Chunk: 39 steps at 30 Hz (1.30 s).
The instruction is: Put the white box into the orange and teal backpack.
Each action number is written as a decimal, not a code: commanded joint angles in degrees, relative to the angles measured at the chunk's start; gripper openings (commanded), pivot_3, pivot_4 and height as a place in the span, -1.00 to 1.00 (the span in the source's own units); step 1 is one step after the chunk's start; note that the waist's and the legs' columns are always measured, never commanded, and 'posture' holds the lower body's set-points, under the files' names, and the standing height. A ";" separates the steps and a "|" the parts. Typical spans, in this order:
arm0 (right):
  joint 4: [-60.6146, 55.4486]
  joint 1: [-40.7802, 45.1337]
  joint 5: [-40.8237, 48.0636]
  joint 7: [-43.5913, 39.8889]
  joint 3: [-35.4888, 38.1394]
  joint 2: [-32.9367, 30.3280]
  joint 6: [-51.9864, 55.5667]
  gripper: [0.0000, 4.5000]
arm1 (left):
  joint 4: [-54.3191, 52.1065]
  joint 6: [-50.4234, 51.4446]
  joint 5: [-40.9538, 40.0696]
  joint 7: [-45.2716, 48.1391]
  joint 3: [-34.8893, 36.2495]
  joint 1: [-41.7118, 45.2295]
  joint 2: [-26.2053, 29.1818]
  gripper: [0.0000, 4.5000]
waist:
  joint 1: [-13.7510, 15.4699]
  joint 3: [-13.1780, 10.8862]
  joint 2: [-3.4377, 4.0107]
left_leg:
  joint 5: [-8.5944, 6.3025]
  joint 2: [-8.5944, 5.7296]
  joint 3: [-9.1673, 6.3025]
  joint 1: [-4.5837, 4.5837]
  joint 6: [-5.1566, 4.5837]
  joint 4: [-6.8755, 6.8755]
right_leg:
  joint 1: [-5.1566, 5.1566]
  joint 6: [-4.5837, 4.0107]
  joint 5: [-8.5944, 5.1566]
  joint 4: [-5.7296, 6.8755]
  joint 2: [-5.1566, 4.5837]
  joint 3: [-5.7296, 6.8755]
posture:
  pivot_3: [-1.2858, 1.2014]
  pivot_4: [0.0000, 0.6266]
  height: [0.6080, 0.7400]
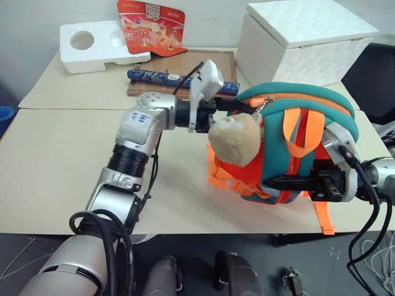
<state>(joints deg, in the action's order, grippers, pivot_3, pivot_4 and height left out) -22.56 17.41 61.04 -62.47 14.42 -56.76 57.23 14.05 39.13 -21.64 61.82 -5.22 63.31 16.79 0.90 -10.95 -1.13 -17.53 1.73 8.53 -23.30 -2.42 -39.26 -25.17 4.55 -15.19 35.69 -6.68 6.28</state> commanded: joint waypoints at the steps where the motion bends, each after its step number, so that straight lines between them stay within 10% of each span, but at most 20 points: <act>1: -1.22 -0.53 0.11 1.52 1.14 1.12 -1.37 -1.00 | -10.50 2.02 -3.56 2.20 0.91 -1.84 3.93 0.98 | -0.02 0.00 0.00 | 0.00 -0.01 -0.01 0.02 0.00 0.00 | 0.03 0.00 0.00 -0.01 0.00 -0.04 | 0.03 -0.52 1.00; 11: -0.12 -0.70 -2.33 3.93 0.10 3.56 -3.35 -1.00 | -23.16 14.97 -17.52 7.25 9.49 -5.63 19.76 0.98 | -0.34 0.01 0.01 | 0.03 0.02 0.00 0.06 0.06 0.00 | 0.05 -0.01 0.00 0.08 0.08 -0.10 | 0.03 -0.52 1.00; 29: -1.57 1.77 2.00 7.83 1.21 4.25 -1.90 -1.00 | -25.35 5.00 -7.59 -5.70 -5.49 -8.94 11.20 0.98 | 0.36 0.01 0.01 | 0.01 0.00 -0.13 0.38 0.08 0.03 | 0.52 -0.03 -0.02 -0.14 0.11 -0.04 | 0.03 -0.52 1.00; 39: -2.29 -0.70 2.31 9.86 2.51 3.77 -2.85 -1.00 | -21.29 3.57 -8.08 -3.06 -3.72 -8.09 11.83 -0.17 | 0.42 0.01 0.01 | 0.01 -0.01 -0.15 0.37 0.05 0.02 | 0.52 -0.02 -0.01 -0.14 0.07 -0.03 | 0.03 -0.52 1.00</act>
<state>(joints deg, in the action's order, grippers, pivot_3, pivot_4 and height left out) -23.24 16.79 62.98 -52.66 14.23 -52.73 55.12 -7.56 43.44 -29.17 57.97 -10.16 54.31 28.05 1.32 -10.94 -1.12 -17.52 1.72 8.38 -22.93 -2.38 -39.24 -24.64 4.52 -15.21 35.56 -6.61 6.25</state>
